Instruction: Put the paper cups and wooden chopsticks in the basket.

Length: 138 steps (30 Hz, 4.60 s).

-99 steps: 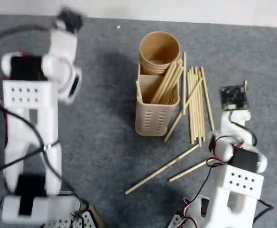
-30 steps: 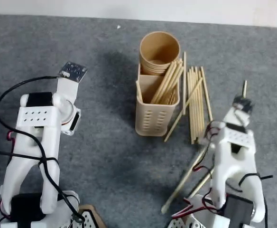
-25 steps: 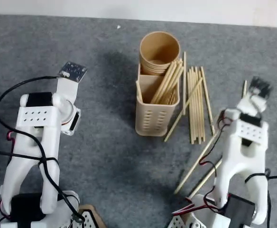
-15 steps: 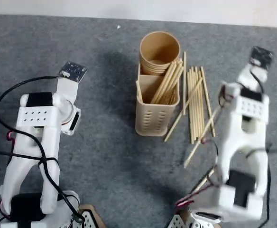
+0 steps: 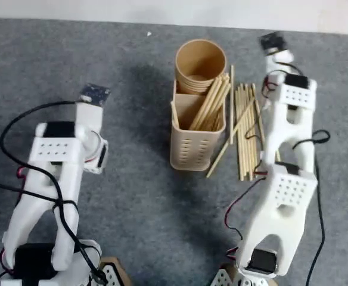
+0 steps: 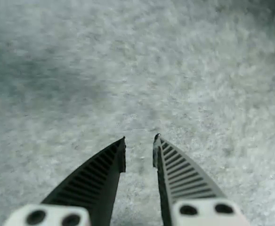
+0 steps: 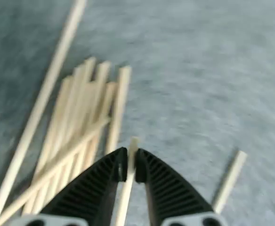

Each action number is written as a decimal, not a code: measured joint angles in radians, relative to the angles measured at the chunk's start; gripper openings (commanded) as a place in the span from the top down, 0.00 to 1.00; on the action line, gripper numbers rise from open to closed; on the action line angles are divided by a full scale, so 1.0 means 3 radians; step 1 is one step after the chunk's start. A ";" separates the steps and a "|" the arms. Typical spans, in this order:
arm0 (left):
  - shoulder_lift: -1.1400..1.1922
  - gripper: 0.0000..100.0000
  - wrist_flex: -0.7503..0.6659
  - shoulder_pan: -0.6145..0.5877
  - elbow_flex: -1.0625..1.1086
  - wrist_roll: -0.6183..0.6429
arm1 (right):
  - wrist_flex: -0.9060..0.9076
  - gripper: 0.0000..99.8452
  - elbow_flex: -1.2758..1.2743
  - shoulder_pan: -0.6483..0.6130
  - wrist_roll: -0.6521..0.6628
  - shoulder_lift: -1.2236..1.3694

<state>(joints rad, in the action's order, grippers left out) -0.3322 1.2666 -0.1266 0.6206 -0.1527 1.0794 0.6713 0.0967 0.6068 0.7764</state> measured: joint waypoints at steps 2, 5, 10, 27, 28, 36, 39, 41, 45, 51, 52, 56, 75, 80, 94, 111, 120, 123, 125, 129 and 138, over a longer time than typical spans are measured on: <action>0.0000 0.88 -0.0077 0.0056 0.0097 0.0026 | 0.0087 0.86 0.0245 -0.0005 0.0066 0.0276; 0.0000 0.88 -0.0133 0.0056 0.0128 0.0026 | 0.0159 0.86 0.0501 0.0041 0.0051 0.0619; 0.0000 0.88 -0.0143 0.0077 0.0133 0.0031 | 0.0399 0.86 0.0890 0.0097 0.0026 0.0885; 0.0000 0.88 -0.0215 0.0082 0.0164 0.0031 | 0.1396 0.86 0.1923 0.0123 -0.0184 0.0962; 0.0000 0.88 -0.0215 0.0082 0.0164 0.0031 | 0.1412 0.86 0.1923 0.0123 -0.0184 0.0962; 0.0000 0.88 -0.0215 0.0082 0.0164 0.0031 | 0.1519 0.86 0.1928 -0.0005 -0.0194 0.1135; 0.0000 0.88 -0.0215 0.0082 0.0164 0.0031 | 0.1534 0.86 0.1928 -0.0072 -0.0194 0.1141; 0.0000 0.88 -0.0215 0.0082 0.0164 0.0031 | 0.1534 0.86 0.1928 -0.0077 -0.0194 0.1141; 0.0000 0.88 -0.0215 0.0082 0.0164 0.0031 | 0.1534 0.86 0.1928 -0.0066 -0.0194 0.1141; 0.0000 0.88 -0.0215 0.0082 0.0164 0.0031 | 0.1345 0.86 0.1923 -0.0036 -0.0194 0.1233; 0.0000 0.88 -0.0215 0.0082 0.0164 0.0031 | 0.1325 0.86 0.1897 -0.0010 -0.0194 0.1314; 0.0000 0.88 -0.0215 0.0082 0.0164 0.0031 | 0.1279 0.86 0.1974 0.0051 -0.0194 0.1499; 0.0000 0.88 -0.0215 0.0082 0.0164 0.0046 | 0.1974 0.99 0.3237 0.0113 -0.1023 0.1591; 0.0000 0.88 -0.0215 0.0082 0.0164 0.0046 | 0.1897 0.99 0.3273 0.0020 -0.1545 0.0772; 0.0000 0.88 -0.0215 0.0082 0.0164 0.0046 | 0.1340 0.99 0.3299 -0.0685 -0.2404 -0.0941; 0.0000 0.88 -0.0215 0.0082 0.0164 0.0046 | 0.0997 0.99 0.3335 -0.1340 -0.2440 -0.1422; 0.0000 0.88 -0.0215 0.0082 0.0164 0.0046 | 0.1355 0.99 0.3335 -0.1330 -0.2440 -0.1422; 0.0000 0.88 -0.0215 0.0082 0.0164 0.0046 | 0.1406 0.99 0.3335 -0.1325 -0.2440 -0.1360; 0.0000 0.88 -0.0215 0.0082 0.0164 0.0046 | 0.1422 0.99 0.3335 -0.1325 -0.2440 -0.1299; 0.0000 0.88 -0.0215 0.0082 0.0164 0.0046 | 0.1422 0.99 0.3335 -0.1325 -0.2440 -0.1258; 0.0000 0.88 -0.0215 0.0082 0.0164 0.0046 | 0.1422 0.99 0.3335 -0.1325 -0.2419 -0.1258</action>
<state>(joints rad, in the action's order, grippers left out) -0.3322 1.2022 -0.1020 0.6697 -0.1389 1.5060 1.6717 -0.3007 -0.1189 0.3989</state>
